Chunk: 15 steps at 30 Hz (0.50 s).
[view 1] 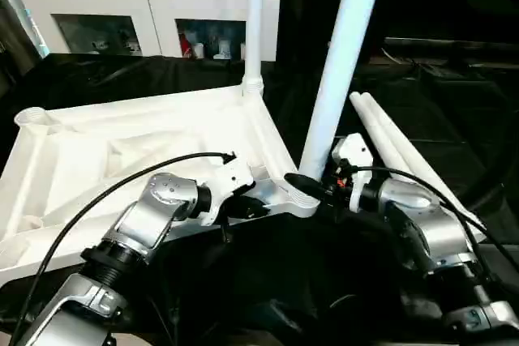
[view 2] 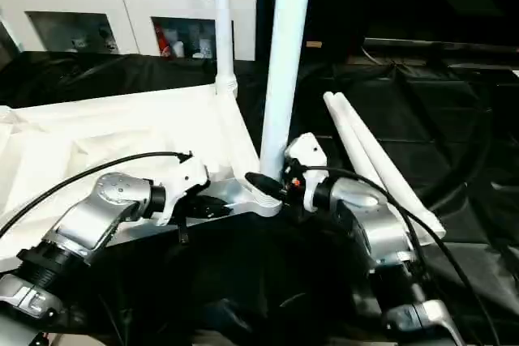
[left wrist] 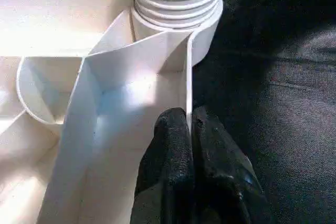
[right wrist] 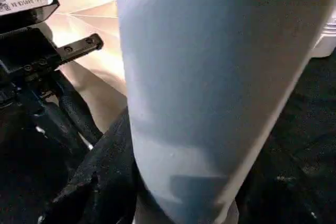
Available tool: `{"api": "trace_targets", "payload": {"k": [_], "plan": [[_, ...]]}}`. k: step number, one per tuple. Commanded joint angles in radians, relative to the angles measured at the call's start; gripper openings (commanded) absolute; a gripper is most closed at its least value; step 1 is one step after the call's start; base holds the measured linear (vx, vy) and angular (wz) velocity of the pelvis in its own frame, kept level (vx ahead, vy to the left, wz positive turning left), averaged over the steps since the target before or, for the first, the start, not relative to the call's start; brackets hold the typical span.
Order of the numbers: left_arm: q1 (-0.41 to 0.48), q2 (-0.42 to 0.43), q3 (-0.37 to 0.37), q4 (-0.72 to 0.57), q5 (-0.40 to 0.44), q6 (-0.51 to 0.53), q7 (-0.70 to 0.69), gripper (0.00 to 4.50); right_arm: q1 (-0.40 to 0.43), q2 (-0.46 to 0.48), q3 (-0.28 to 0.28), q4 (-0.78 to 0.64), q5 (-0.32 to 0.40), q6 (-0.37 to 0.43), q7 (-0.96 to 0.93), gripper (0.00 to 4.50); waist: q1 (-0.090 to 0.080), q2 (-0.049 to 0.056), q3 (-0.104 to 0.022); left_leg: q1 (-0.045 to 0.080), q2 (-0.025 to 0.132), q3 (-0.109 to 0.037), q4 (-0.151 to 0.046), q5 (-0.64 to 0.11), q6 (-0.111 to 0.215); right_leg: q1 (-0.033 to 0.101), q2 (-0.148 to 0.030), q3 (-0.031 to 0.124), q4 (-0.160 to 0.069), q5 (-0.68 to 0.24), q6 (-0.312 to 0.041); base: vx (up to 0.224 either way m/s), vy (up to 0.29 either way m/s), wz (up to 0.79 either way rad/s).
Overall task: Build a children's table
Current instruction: Insert table leg to table base
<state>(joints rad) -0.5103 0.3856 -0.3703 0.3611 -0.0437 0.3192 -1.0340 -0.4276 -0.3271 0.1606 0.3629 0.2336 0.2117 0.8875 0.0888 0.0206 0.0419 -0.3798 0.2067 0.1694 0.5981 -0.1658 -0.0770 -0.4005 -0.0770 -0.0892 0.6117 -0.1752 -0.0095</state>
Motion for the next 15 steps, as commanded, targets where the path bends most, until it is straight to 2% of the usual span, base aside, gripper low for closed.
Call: {"api": "trace_targets", "payload": {"k": [1,3,4,5,9,15], "plan": [[-0.014,0.015,0.012,-0.033,-0.010,-0.027,-0.029,0.00,0.035,-0.008,0.043,0.078,-0.024,0.024,0.052,1.92,0.001,-0.003,-0.059,0.016,0.022,-0.007,-0.075,-0.290,0.017,0.046,-0.066,0.047,-0.087,-0.333,-0.164,0.000,0.000,0.00],[-0.015,0.018,0.009,-0.036,-0.012,-0.036,-0.042,0.00,0.034,-0.011,0.046,0.084,-0.027,0.014,0.063,1.92,0.001,-0.002,-0.060,0.016,0.022,-0.007,-0.076,-0.294,0.017,0.046,-0.067,0.048,-0.088,-0.327,-0.166,0.000,0.000,0.00],[-0.015,0.022,0.006,-0.039,-0.013,-0.046,-0.054,0.00,0.033,-0.011,0.048,0.087,-0.025,0.007,0.075,1.92,0.002,0.005,-0.060,0.017,0.023,-0.008,-0.076,-0.291,0.016,0.046,-0.066,0.048,-0.085,-0.313,-0.170,0.000,0.000,0.00],[-0.015,0.022,0.006,-0.039,-0.013,-0.046,-0.054,0.00,0.033,-0.011,0.048,0.087,-0.025,0.007,0.075,1.92,0.000,0.001,-0.060,0.016,0.023,-0.007,-0.076,-0.293,0.017,0.047,-0.064,0.048,-0.085,-0.303,-0.173,0.000,0.000,0.00],[-0.030,0.049,-0.009,-0.051,-0.026,-0.075,-0.133,0.00,0.020,-0.019,0.056,0.103,-0.020,-0.014,0.132,1.92,0.000,0.006,-0.059,0.018,0.023,-0.008,-0.078,-0.315,0.014,0.046,-0.064,0.048,-0.086,-0.309,-0.181,0.000,0.000,0.00],[-0.039,0.038,0.009,-0.034,-0.017,-0.059,-0.098,0.00,0.013,-0.010,0.051,0.136,-0.043,-0.049,0.123,1.92,0.000,0.004,-0.058,0.020,0.024,-0.008,-0.079,-0.326,0.009,0.045,-0.066,0.048,-0.087,-0.327,-0.184,0.000,0.000,0.00]]}}
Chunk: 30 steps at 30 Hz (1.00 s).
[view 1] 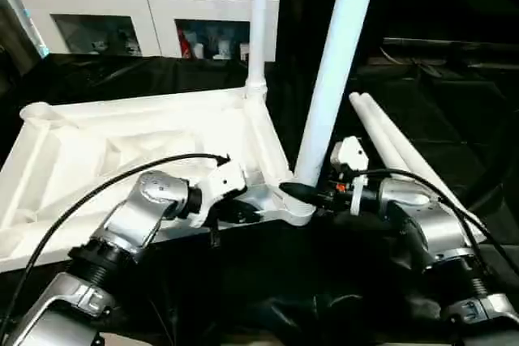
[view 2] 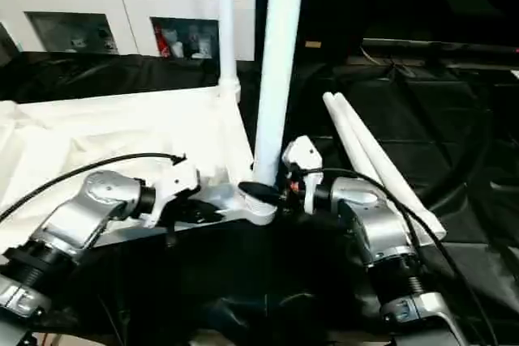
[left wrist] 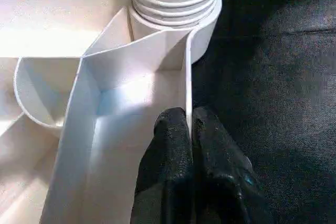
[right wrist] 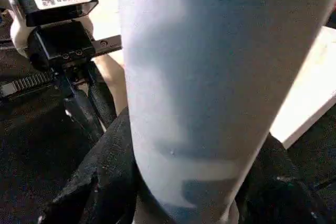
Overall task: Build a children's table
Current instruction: Insert table leg to table base
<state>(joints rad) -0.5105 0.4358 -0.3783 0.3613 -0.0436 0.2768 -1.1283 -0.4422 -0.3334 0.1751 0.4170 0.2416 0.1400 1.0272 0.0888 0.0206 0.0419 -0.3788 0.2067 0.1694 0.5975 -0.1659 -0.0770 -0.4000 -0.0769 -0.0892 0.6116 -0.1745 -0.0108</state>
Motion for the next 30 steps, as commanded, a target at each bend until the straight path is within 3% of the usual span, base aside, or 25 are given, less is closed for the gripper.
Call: {"api": "trace_targets", "payload": {"k": [1,3,6,8,10,12,13,15,20,21,23,26,30], "plan": [[-0.039,-0.013,0.017,-0.034,-0.017,-0.016,-0.003,0.00,0.028,-0.003,0.036,0.082,-0.052,0.022,-0.018,1.92,0.000,0.004,-0.058,0.019,0.024,-0.008,-0.078,-0.327,0.009,0.044,-0.066,0.048,-0.087,-0.330,-0.183,0.000,0.000,0.00],[-0.040,-0.019,0.025,-0.031,-0.019,-0.009,0.010,0.00,0.020,0.012,0.022,0.108,-0.060,0.014,-0.060,1.92,0.000,0.004,-0.056,0.020,0.023,-0.008,-0.079,-0.335,0.007,0.043,-0.066,0.048,-0.089,-0.344,-0.181,0.000,0.000,0.00],[-0.052,-0.043,0.046,-0.027,-0.026,0.025,0.045,0.00,-0.015,0.050,-0.011,0.194,-0.090,-0.002,-0.193,1.92,-0.008,0.002,-0.050,0.019,0.020,-0.011,-0.081,-0.369,-0.007,0.043,-0.069,0.044,-0.095,-0.434,-0.161,0.000,0.000,0.00],[-0.070,-0.059,0.057,-0.025,-0.027,0.061,0.074,0.00,-0.041,0.083,-0.033,0.253,-0.098,-0.010,-0.281,1.92,-0.016,0.002,-0.047,0.024,0.017,-0.015,-0.081,-0.402,-0.015,0.039,-0.071,0.038,-0.108,-0.530,-0.121,0.000,0.000,0.00],[-0.086,-0.070,0.060,-0.017,-0.018,0.078,0.103,0.00,-0.059,0.107,-0.046,0.289,-0.100,-0.011,-0.337,1.92,-0.024,0.003,-0.045,0.026,0.014,-0.019,-0.080,-0.422,-0.021,0.036,-0.071,0.032,-0.115,-0.569,-0.105,0.000,0.000,0.00],[-0.112,-0.093,0.066,-0.003,-0.006,0.111,0.150,0.00,-0.089,0.146,-0.069,0.338,-0.092,-0.005,-0.416,1.92,-0.032,0.002,-0.045,0.031,0.013,-0.020,-0.078,-0.439,-0.022,0.031,-0.070,0.029,-0.121,-0.589,-0.099,0.000,0.000,0.00],[-0.157,-0.151,0.092,0.044,0.011,0.181,0.265,0.00,-0.128,0.196,-0.095,0.398,-0.086,-0.009,-0.511,1.92,-0.035,0.002,-0.045,0.028,0.012,-0.021,-0.078,-0.441,-0.020,0.034,-0.070,0.026,-0.122,-0.592,-0.094,0.000,0.000,0.00],[-0.172,-0.172,0.103,0.063,0.017,0.204,0.310,0.00,-0.139,0.211,-0.101,0.416,-0.085,-0.012,-0.535,1.92,-0.040,0.004,-0.043,0.039,0.009,-0.021,-0.073,-0.465,-0.026,0.026,-0.067,0.018,-0.129,-0.622,-0.087,0.000,0.000,0.00],[-0.237,-0.279,0.116,0.151,0.044,0.256,0.470,0.00,-0.201,0.293,-0.116,0.518,-0.090,-0.032,-0.661,1.92,-0.045,0.012,-0.048,0.030,0.013,-0.029,-0.082,-0.478,-0.015,0.039,-0.068,0.007,-0.133,-0.557,-0.087,0.000,0.000,0.00],[-0.241,-0.291,0.114,0.154,0.046,0.260,0.479,0.00,-0.206,0.301,-0.111,0.529,-0.095,-0.030,-0.665,1.92,-0.044,0.017,-0.049,0.028,0.016,-0.031,-0.085,-0.481,-0.012,0.042,-0.069,0.010,-0.129,-0.515,-0.100,0.000,0.000,0.00],[-0.245,-0.303,0.099,0.154,0.061,0.269,0.488,0.00,-0.218,0.315,-0.100,0.553,-0.109,-0.029,-0.670,1.92,-0.046,0.016,-0.049,0.031,0.017,-0.028,-0.088,-0.485,-0.007,0.040,-0.069,0.013,-0.127,-0.461,-0.129,0.000,0.000,0.00],[-0.244,-0.306,0.092,0.157,0.072,0.274,0.497,0.00,-0.224,0.327,-0.094,0.570,-0.126,-0.038,-0.677,1.92,-0.050,0.015,-0.044,0.039,0.014,-0.026,-0.086,-0.509,-0.005,0.035,-0.071,0.014,-0.133,-0.490,-0.132,0.000,0.000,0.00],[-0.248,-0.297,0.092,0.174,0.075,0.273,0.507,0.00,-0.233,0.335,-0.096,0.592,-0.136,-0.048,-0.671,1.92,-0.052,0.014,-0.042,0.040,0.013,-0.025,-0.086,-0.512,-0.001,0.034,-0.070,0.012,-0.135,-0.514,-0.126,0.000,0.000,0.00]]}}
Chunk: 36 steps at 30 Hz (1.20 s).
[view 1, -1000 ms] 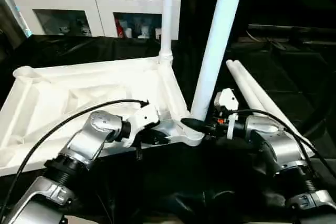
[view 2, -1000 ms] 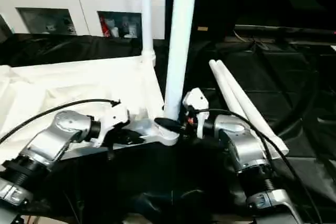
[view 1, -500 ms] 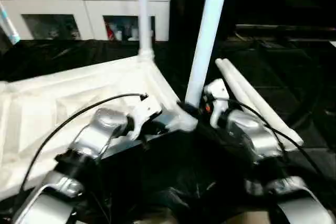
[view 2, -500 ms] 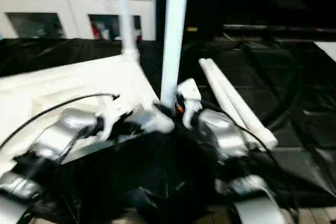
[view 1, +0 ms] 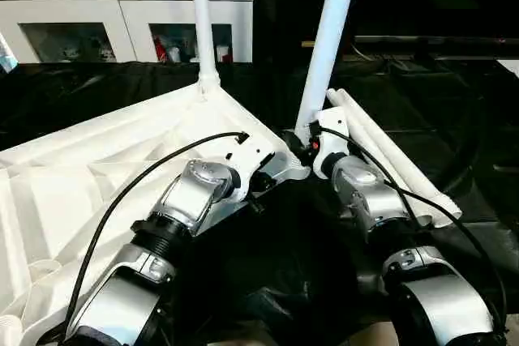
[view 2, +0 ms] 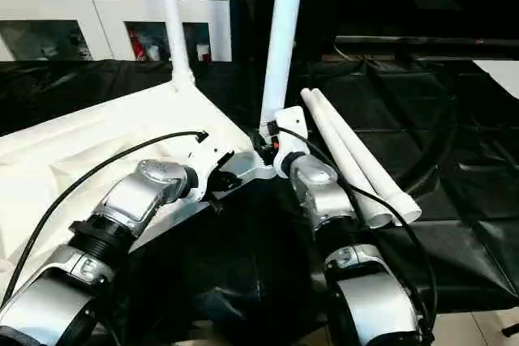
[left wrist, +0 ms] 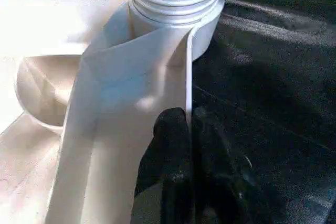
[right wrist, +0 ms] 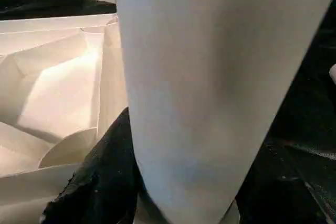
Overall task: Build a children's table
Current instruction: Insert table leg to table base
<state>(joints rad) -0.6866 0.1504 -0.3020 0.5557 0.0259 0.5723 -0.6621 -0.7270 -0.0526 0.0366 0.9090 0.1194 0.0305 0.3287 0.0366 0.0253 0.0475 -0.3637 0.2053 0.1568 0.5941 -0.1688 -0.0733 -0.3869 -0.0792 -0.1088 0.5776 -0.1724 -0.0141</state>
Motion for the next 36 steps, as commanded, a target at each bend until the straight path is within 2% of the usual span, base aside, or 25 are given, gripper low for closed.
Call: {"api": "trace_targets", "payload": {"k": [1,6,7,9,10,11,13,14,15,16,19,20,21,22,23,24,25,27,28,29,30,32,33,35,36], "plan": [[-0.074,-0.010,0.017,-0.017,0.004,-0.023,0.042,0.00,0.048,0.055,0.043,0.111,-0.022,0.055,0.031,1.92,-0.001,0.010,-0.047,0.028,0.014,-0.013,-0.082,-0.518,-0.006,0.018,-0.069,0.030,-0.104,-0.536,-0.116,0.000,0.000,0.00],[-0.065,-0.003,0.016,-0.028,0.002,-0.056,0.006,0.00,0.045,0.054,0.047,0.116,-0.027,0.051,0.071,1.92,-0.004,0.009,-0.045,0.032,0.012,-0.015,-0.082,-0.536,-0.003,0.015,-0.069,0.024,-0.114,-0.584,-0.091,0.000,0.000,0.00],[-0.051,0.008,0.006,-0.047,-0.003,-0.095,-0.035,0.00,0.050,0.046,0.060,0.103,-0.035,0.054,0.113,1.92,-0.004,0.011,-0.045,0.028,0.013,-0.016,-0.084,-0.536,-0.001,0.017,-0.069,0.024,-0.115,-0.585,-0.088,0.000,0.000,0.00],[-0.042,0.017,0.001,-0.061,-0.007,-0.102,-0.055,0.00,0.053,0.038,0.072,0.093,-0.041,0.055,0.145,1.92,-0.004,0.010,-0.046,0.026,0.013,-0.016,-0.085,-0.533,0.001,0.018,-0.071,0.026,-0.113,-0.581,-0.088,0.000,0.000,0.00],[-0.021,0.039,-0.014,-0.088,-0.017,-0.154,-0.113,0.00,0.061,0.018,0.093,0.069,-0.048,0.060,0.215,1.92,-0.001,0.010,-0.047,0.026,0.016,-0.018,-0.086,-0.527,0.002,0.019,-0.073,0.029,-0.111,-0.568,-0.095,0.000,0.000,0.00],[-0.010,0.052,-0.016,-0.104,-0.025,-0.152,-0.137,0.00,0.070,0.000,0.108,0.045,-0.049,0.062,0.265,1.92,0.000,0.007,-0.048,0.021,0.017,-0.014,-0.088,-0.508,0.007,0.021,-0.073,0.035,-0.106,-0.538,-0.106,0.000,0.000,0.00],[0.005,0.072,-0.020,-0.123,-0.036,-0.162,-0.175,0.00,0.082,-0.024,0.125,0.014,-0.048,0.064,0.329,1.92,0.005,0.008,-0.051,0.018,0.021,-0.012,-0.091,-0.478,0.011,0.024,-0.073,0.041,-0.097,-0.489,-0.129,0.000,0.000,0.00],[0.016,0.089,-0.022,-0.139,-0.043,-0.167,-0.200,0.00,0.093,-0.046,0.135,-0.016,-0.040,0.070,0.382,1.92,0.005,0.005,-0.050,0.016,0.021,-0.010,-0.092,-0.460,0.016,0.026,-0.072,0.043,-0.095,-0.468,-0.140,0.000,0.000,0.00],[0.022,0.098,-0.023,-0.148,-0.047,-0.171,-0.214,0.00,0.099,-0.058,0.139,-0.031,-0.036,0.073,0.410,1.92,0.005,0.005,-0.050,0.016,0.021,-0.010,-0.092,-0.460,0.016,0.026,-0.072,0.043,-0.095,-0.468,-0.140,0.000,0.000,0.00],[0.027,0.106,-0.023,-0.156,-0.052,-0.179,-0.229,0.00,0.104,-0.068,0.143,-0.044,-0.032,0.077,0.435,1.92,0.009,0.007,-0.053,0.015,0.023,-0.006,-0.091,-0.428,0.021,0.028,-0.072,0.048,-0.089,-0.426,-0.157,0.000,0.000,0.00],[0.050,0.144,-0.020,-0.190,-0.076,-0.209,-0.306,0.00,0.127,-0.115,0.152,-0.105,-0.017,0.088,0.544,1.91,0.017,0.006,-0.058,0.011,0.025,-0.002,-0.091,-0.372,0.030,0.036,-0.072,0.051,-0.079,-0.363,-0.178,0.000,0.000,0.00],[0.058,0.157,-0.019,-0.201,-0.082,-0.212,-0.331,0.00,0.133,-0.128,0.154,-0.122,-0.015,0.093,0.574,1.91,0.021,0.004,-0.059,0.010,0.026,0.001,-0.091,-0.333,0.037,0.038,-0.069,0.053,-0.074,-0.313,-0.196,0.000,0.000,0.00],[0.069,0.178,-0.021,-0.218,-0.092,-0.230,-0.370,0.00,0.140,-0.146,0.161,-0.138,-0.013,0.093,0.617,1.91,0.024,0.005,-0.060,0.010,0.027,0.002,-0.090,-0.320,0.038,0.038,-0.070,0.054,-0.071,-0.296,-0.202,0.000,0.000,0.00],[0.077,0.193,-0.021,-0.231,-0.098,-0.240,-0.396,0.00,0.147,-0.158,0.164,-0.151,-0.013,0.093,0.648,1.91,0.028,0.004,-0.065,0.006,0.029,0.004,-0.087,-0.275,0.048,0.044,-0.071,0.055,-0.062,-0.239,-0.215,0.052,-0.013,0.03],[0.085,0.209,-0.020,-0.246,-0.104,-0.233,-0.416,0.00,0.152,-0.171,0.171,-0.162,-0.014,0.092,0.680,1.91,0.028,0.004,-0.065,0.006,0.029,0.004,-0.087,-0.275,0.048,0.044,-0.071,0.055,-0.062,-0.239,-0.215,0.054,-0.011,0.01],[0.090,0.219,-0.019,-0.255,-0.108,-0.226,-0.427,0.00,0.157,-0.180,0.175,-0.171,-0.013,0.094,0.699,1.91,0.031,0.006,-0.066,0.004,0.031,0.005,-0.086,-0.237,0.054,0.046,-0.068,0.054,-0.053,-0.187,-0.229,0.054,-0.011,0.01],[0.096,0.236,-0.018,-0.266,-0.108,-0.226,-0.439,0.00,0.161,-0.190,0.183,-0.180,-0.012,0.086,0.725,1.91,0.031,0.002,-0.068,0.002,0.031,0.006,-0.085,-0.221,0.057,0.048,-0.067,0.054,-0.051,-0.166,-0.234,0.051,-0.008,0.00],[0.105,0.261,-0.015,-0.278,-0.108,-0.229,-0.459,0.00,0.165,-0.203,0.193,-0.192,-0.010,0.080,0.764,1.91,0.033,0.003,-0.074,-0.001,0.029,0.007,-0.079,-0.159,0.071,0.050,-0.065,0.054,-0.038,-0.081,-0.254,0.000,0.000,0.00],[0.116,0.288,-0.012,-0.295,-0.111,-0.235,-0.484,0.00,0.170,-0.212,0.201,-0.209,-0.005,0.083,0.802,1.91,0.034,-0.007,-0.074,-0.001,0.030,0.010,-0.078,-0.143,0.082,0.049,-0.063,0.054,-0.036,-0.054,-0.261,0.000,0.000,0.00],[0.124,0.305,-0.008,-0.307,-0.114,-0.236,-0.497,0.00,0.174,-0.215,0.206,-0.221,-0.001,0.087,0.822,1.91,0.036,-0.010,-0.073,-0.001,0.030,0.009,-0.077,-0.139,0.086,0.050,-0.065,0.053,-0.033,-0.053,-0.264,0.000,0.000,0.00],[0.131,0.317,-0.004,-0.315,-0.115,-0.237,-0.506,0.00,0.176,-0.215,0.209,-0.231,0.001,0.090,0.833,1.91,0.041,-0.001,-0.069,0.001,0.033,0.011,-0.079,-0.166,0.085,0.044,-0.066,0.054,-0.038,-0.101,-0.257,0.000,0.000,0.00],[0.142,0.336,0.006,-0.330,-0.120,-0.238,-0.520,0.00,0.181,-0.213,0.216,-0.249,0.002,0.097,0.852,1.91,0.044,-0.003,-0.067,0.004,0.032,0.012,-0.083,-0.192,0.069,0.044,-0.065,0.056,-0.042,-0.148,-0.244,0.000,0.000,0.00],[0.157,0.357,0.010,-0.353,-0.128,-0.229,-0.539,0.00,0.186,-0.212,0.224,-0.265,0.004,0.098,0.865,1.91,0.044,-0.013,-0.065,0.004,0.033,0.013,-0.085,-0.201,0.064,0.043,-0.065,0.057,-0.045,-0.167,-0.239,0.000,0.000,0.00],[0.167,0.373,0.012,-0.368,-0.131,-0.223,-0.551,0.00,0.189,-0.210,0.227,-0.271,0.004,0.096,0.868,1.91,0.046,-0.005,-0.061,0.010,0.034,0.012,-0.089,-0.247,0.039,0.037,-0.068,0.061,-0.051,-0.246,-0.217,0.000,0.000,0.00],[0.178,0.389,0.015,-0.384,-0.132,-0.215,-0.559,0.00,0.189,-0.204,0.229,-0.272,0.003,0.094,0.868,1.91,0.046,-0.005,-0.060,0.011,0.034,0.011,-0.091,-0.263,0.028,0.036,-0.066,0.062,-0.053,-0.259,-0.211,0.000,0.000,0.00]]}}
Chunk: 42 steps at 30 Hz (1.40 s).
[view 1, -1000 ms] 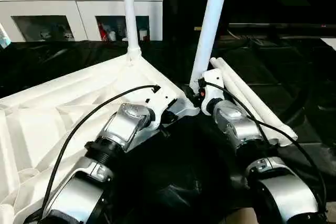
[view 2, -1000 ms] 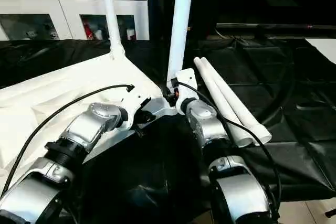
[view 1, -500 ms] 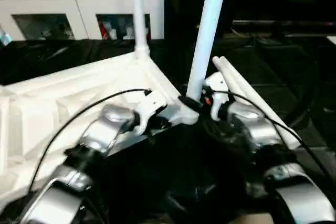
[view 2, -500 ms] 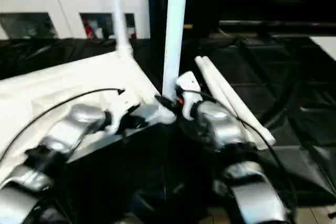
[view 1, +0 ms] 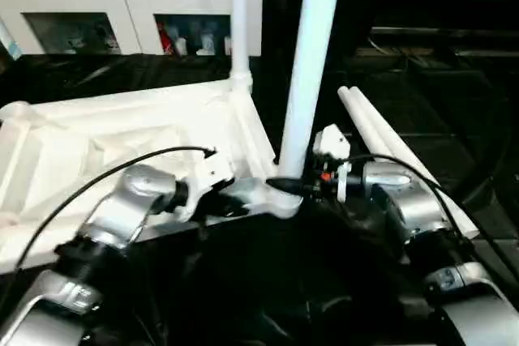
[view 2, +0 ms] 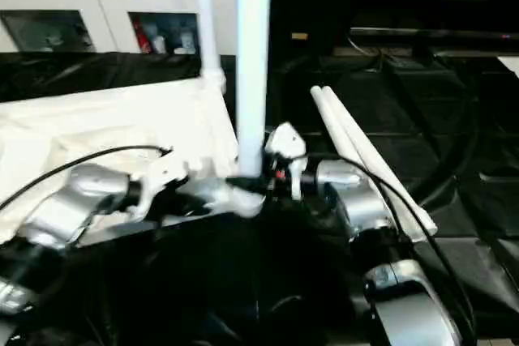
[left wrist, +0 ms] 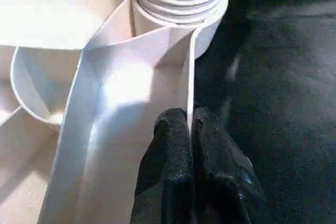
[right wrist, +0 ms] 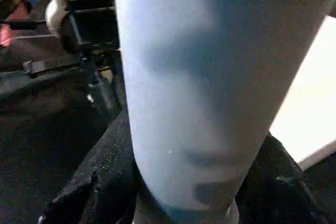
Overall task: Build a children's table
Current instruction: Insert table leg to table base
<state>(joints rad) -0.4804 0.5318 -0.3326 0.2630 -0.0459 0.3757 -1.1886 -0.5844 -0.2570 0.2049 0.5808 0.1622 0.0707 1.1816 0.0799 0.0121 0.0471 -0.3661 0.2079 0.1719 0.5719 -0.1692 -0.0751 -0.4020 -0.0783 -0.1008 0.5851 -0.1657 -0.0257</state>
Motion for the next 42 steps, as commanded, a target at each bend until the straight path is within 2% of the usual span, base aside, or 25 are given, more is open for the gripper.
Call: {"api": "trace_targets", "payload": {"k": [1,3,6,8,9,10,11,12,13,15,17,21,24,30,33,36,37,38,39,40,41,42], "plan": [[-0.004,0.037,0.056,-0.122,-0.065,0.001,-0.042,0.00,0.045,0.015,0.064,0.063,-0.044,0.038,0.010,1.91,0.002,0.007,-0.059,0.013,0.031,-0.005,-0.070,-0.271,0.025,0.051,-0.068,0.054,-0.061,-0.274,-0.198,0.000,0.000,0.00],[0.011,0.052,0.063,-0.138,-0.066,0.010,-0.043,0.00,0.044,0.022,0.066,0.068,-0.047,0.030,0.007,1.91,-0.002,0.007,-0.058,0.013,0.030,-0.007,-0.073,-0.285,0.011,0.051,-0.067,0.055,-0.061,-0.288,-0.191,0.000,0.000,0.00],[0.028,0.064,0.071,-0.153,-0.066,0.015,-0.034,0.00,0.044,0.030,0.068,0.072,-0.049,0.023,0.004,1.91,-0.005,0.006,-0.059,0.017,0.029,-0.006,-0.071,-0.284,0.008,0.049,-0.065,0.058,-0.061,-0.275,-0.195,0.000,0.000,0.00],[0.037,0.071,0.074,-0.165,-0.071,0.019,-0.034,0.00,0.049,0.035,0.071,0.066,-0.050,0.024,0.004,1.91,-0.005,0.005,-0.059,0.014,0.028,-0.006,-0.071,-0.275,0.008,0.051,-0.065,0.057,-0.059,-0.262,-0.197,0.000,0.000,0.00],[0.041,0.073,0.075,-0.170,-0.072,0.021,-0.032,0.00,0.051,0.038,0.072,0.063,-0.051,0.023,0.003,1.91,-0.004,-0.022,-0.058,0.007,0.026,-0.006,-0.069,-0.254,0.018,0.055,-0.068,0.058,-0.054,-0.271,-0.192,0.000,0.000,0.00],[0.043,0.074,0.077,-0.173,-0.073,0.023,-0.032,0.00,0.052,0.039,0.073,0.061,-0.051,0.024,0.001,1.91,-0.001,-0.009,-0.057,0.011,0.028,-0.005,-0.069,-0.256,0.016,0.048,-0.070,0.061,-0.059,-0.301,-0.185,0.000,0.000,0.00],[0.044,0.072,0.077,-0.174,-0.072,0.024,-0.029,0.00,0.051,0.041,0.073,0.065,-0.053,0.021,-0.005,1.91,-0.002,-0.008,-0.058,0.016,0.030,-0.005,-0.070,-0.257,0.009,0.046,-0.068,0.061,-0.059,-0.285,-0.188,0.000,0.000,0.00],[0.044,0.068,0.078,-0.175,-0.071,0.029,-0.020,0.00,0.049,0.049,0.068,0.075,-0.057,0.014,-0.026,1.91,-0.005,-0.015,-0.057,0.014,0.029,-0.005,-0.071,-0.259,0.007,0.047,-0.066,0.061,-0.058,-0.274,-0.190,0.000,0.000,0.00],[0.046,0.068,0.077,-0.183,-0.074,0.038,-0.008,0.00,0.046,0.057,0.063,0.085,-0.061,0.006,-0.046,1.91,-0.005,-0.016,-0.058,0.014,0.029,-0.007,-0.072,-0.265,0.002,0.050,-0.066,0.061,-0.054,-0.264,-0.193,0.000,0.000,0.00],[0.043,0.060,0.082,-0.180,-0.074,0.048,0.011,0.00,0.039,0.074,0.048,0.112,-0.069,-0.008,-0.100,1.91,-0.010,-0.015,-0.055,0.014,0.027,-0.007,-0.073,-0.289,-0.004,0.049,-0.066,0.061,-0.057,-0.288,-0.190,0.000,0.000,0.00],[0.038,0.048,0.087,-0.172,-0.067,0.056,0.034,0.00,0.031,0.093,0.030,0.143,-0.072,-0.026,-0.159,1.91,-0.016,-0.017,-0.052,0.016,0.025,-0.009,-0.073,-0.325,-0.016,0.047,-0.069,0.061,-0.064,-0.357,-0.176,0.000,0.000,0.00],[0.028,0.036,0.095,-0.161,-0.062,0.074,0.067,0.00,0.030,0.112,0.014,0.161,-0.066,-0.036,-0.192,1.91,-0.018,-0.017,-0.052,0.019,0.024,-0.010,-0.072,-0.338,-0.016,0.045,-0.068,0.061,-0.070,-0.395,-0.161,0.000,0.000,0.00],[0.024,0.036,0.094,-0.154,-0.059,0.072,0.071,0.00,0.042,0.113,0.022,0.145,-0.066,-0.037,-0.182,1.91,-0.017,-0.015,-0.052,0.022,0.024,-0.010,-0.072,-0.344,-0.012,0.043,-0.065,0.061,-0.071,-0.389,-0.160,0.000,0.000,0.00],[0.021,0.031,0.087,-0.150,-0.060,0.078,0.084,0.00,0.038,0.113,0.026,0.168,-0.075,-0.066,-0.200,1.91,-0.017,-0.013,-0.055,0.019,0.025,-0.009,-0.072,-0.332,-0.012,0.046,-0.063,0.062,-0.063,-0.324,-0.183,0.000,0.000,0.00],[0.012,0.020,0.090,-0.142,-0.055,0.102,0.110,0.00,0.007,0.127,0.012,0.226,-0.105,-0.074,-0.309,1.91,-0.019,-0.013,-0.052,0.020,0.023,-0.010,-0.073,-0.341,-0.018,0.045,-0.064,0.060,-0.064,-0.354,-0.181,0.000,0.000,0.00],[-0.001,0.000,0.092,-0.134,-0.045,0.137,0.149,0.00,-0.035,0.153,-0.017,0.307,-0.132,-0.065,-0.477,1.91,-0.026,-0.015,-0.051,0.020,0.022,-0.014,-0.073,-0.355,-0.034,0.045,-0.067,0.058,-0.070,-0.423,-0.158,0.000,0.000,0.00],[-0.001,0.000,0.092,-0.134,-0.045,0.137,0.149,0.00,-0.035,0.153,-0.017,0.307,-0.132,-0.065,-0.477,1.91,-0.026,-0.015,-0.051,0.020,0.022,-0.014,-0.073,-0.355,-0.034,0.045,-0.067,0.058,-0.070,-0.423,-0.158,0.000,0.000,0.00],[-0.017,-0.030,0.102,-0.125,-0.030,0.186,0.211,0.00,-0.063,0.175,-0.042,0.353,-0.129,-0.055,-0.574,1.91,-0.027,-0.012,-0.051,0.023,0.021,-0.014,-0.072,-0.368,-0.035,0.042,-0.067,0.059,-0.073,-0.438,-0.149,0.000,0.000,0.00],[-0.032,-0.065,0.115,-0.120,-0.018,0.244,0.278,0.00,-0.089,0.199,-0.068,0.399,-0.119,-0.047,-0.662,1.91,-0.033,-0.010,-0.049,0.026,0.023,-0.011,-0.072,-0.368,-0.044,0.037,-0.066,0.062,-0.071,-0.431,-0.158,0.000,0.000,0.00],[-0.052,-0.123,0.130,-0.117,-0.006,0.324,0.366,0.00,-0.129,0.240,-0.107,0.462,-0.096,-0.035,-0.784,1.91,-0.032,-0.008,-0.051,0.036,0.021,-0.011,-0.069,-0.382,-0.053,0.032,-0.064,0.059,-0.074,-0.440,-0.162,0.000,0.000,0.00],[-0.055,-0.132,0.130,-0.117,-0.007,0.332,0.376,0.00,-0.136,0.247,-0.112,0.473,-0.092,-0.033,-0.802,1.91,-0.031,-0.008,-0.049,0.037,0.019,-0.012,-0.067,-0.383,-0.055,0.030,-0.065,0.058,-0.076,-0.446,-0.162,0.000,0.000,0.00],[-0.061,-0.155,0.132,-0.114,-0.006,0.348,0.400,0.00,-0.149,0.263,-0.120,0.492,-0.085,-0.030,-0.832,1.91,-0.029,-0.007,-0.050,0.029,0.018,-0.014,-0.069,-0.385,-0.050,0.037,-0.066,0.055,-0.077,-0.454,-0.150,0.000,0.000,0.00]]}}
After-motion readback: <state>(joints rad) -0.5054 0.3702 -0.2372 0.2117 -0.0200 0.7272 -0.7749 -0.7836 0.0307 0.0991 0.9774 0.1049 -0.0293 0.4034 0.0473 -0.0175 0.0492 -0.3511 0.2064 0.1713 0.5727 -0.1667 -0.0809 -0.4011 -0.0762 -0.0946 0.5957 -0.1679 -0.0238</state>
